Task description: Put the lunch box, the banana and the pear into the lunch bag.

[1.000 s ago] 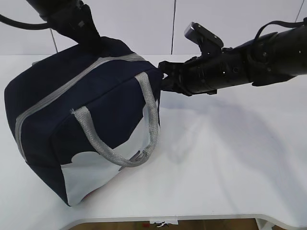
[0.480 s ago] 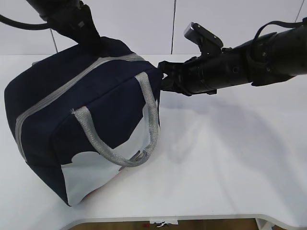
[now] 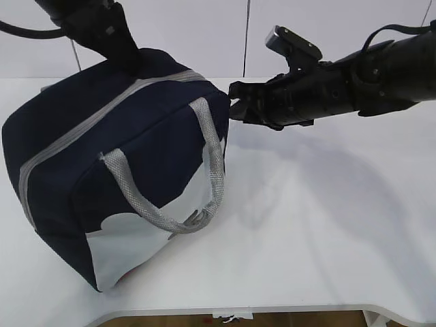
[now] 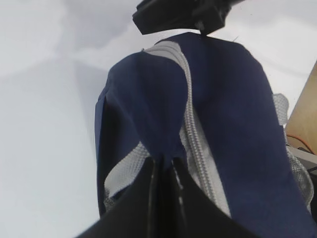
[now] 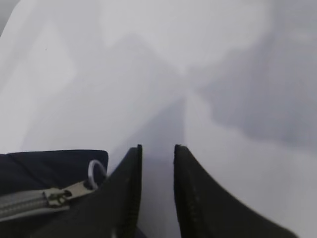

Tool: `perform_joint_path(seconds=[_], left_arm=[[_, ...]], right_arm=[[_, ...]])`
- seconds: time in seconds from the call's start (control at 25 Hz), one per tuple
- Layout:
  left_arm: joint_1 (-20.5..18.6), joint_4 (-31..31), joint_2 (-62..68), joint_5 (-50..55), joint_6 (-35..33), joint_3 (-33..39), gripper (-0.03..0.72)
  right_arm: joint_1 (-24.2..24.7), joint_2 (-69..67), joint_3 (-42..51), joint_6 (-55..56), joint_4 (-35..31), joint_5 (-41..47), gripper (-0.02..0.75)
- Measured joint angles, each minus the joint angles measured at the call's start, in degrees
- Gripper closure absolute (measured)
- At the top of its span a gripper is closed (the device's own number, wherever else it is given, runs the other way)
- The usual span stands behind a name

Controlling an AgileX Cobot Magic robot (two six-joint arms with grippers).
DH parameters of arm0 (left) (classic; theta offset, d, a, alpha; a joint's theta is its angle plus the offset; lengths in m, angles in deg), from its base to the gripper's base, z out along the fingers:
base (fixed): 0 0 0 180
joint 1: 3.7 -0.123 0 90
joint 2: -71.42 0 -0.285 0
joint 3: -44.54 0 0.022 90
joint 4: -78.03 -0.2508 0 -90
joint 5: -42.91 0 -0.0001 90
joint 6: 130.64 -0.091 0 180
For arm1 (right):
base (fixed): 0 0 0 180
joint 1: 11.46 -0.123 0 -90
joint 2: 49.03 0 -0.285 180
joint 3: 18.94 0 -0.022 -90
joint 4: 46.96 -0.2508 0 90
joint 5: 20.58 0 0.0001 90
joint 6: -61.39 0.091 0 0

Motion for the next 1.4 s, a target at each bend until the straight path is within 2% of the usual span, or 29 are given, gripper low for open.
perform_joint_path(seconds=[0.16,0.28,0.4,0.56,0.92,1.28,1.4], left_arm=[[0.0,0.0,0.0,0.0,0.0,0.0,0.686],[0.0,0.0,-0.1,0.0,-0.1,0.0,0.686],[0.0,0.0,-0.1,0.0,-0.1,0.0,0.686],[0.0,0.0,-0.1,0.0,-0.1,0.0,0.686],[0.0,0.6,1.6,-0.2,-0.1,-0.1,0.686],[0.0,1.3,2.6,-4.7,0.1,-0.1,0.685],[0.0,2.3,2.6,-4.9,1.8,-0.1,0.658]], right_arm=[[0.2,-0.1,-0.8,0.0,0.2,0.0,0.425],[0.2,-0.1,-1.3,0.0,0.7,0.0,0.391],[0.2,-0.1,-1.4,0.0,4.5,0.0,0.386],[0.2,0.8,-1.4,0.0,6.3,0.0,0.382],[0.5,4.2,-1.4,-0.6,6.8,0.7,0.381],[0.6,8.7,0.0,-3.9,6.8,-1.2,0.381],[0.6,10.3,1.5,-5.4,7.0,-2.1,0.386]])
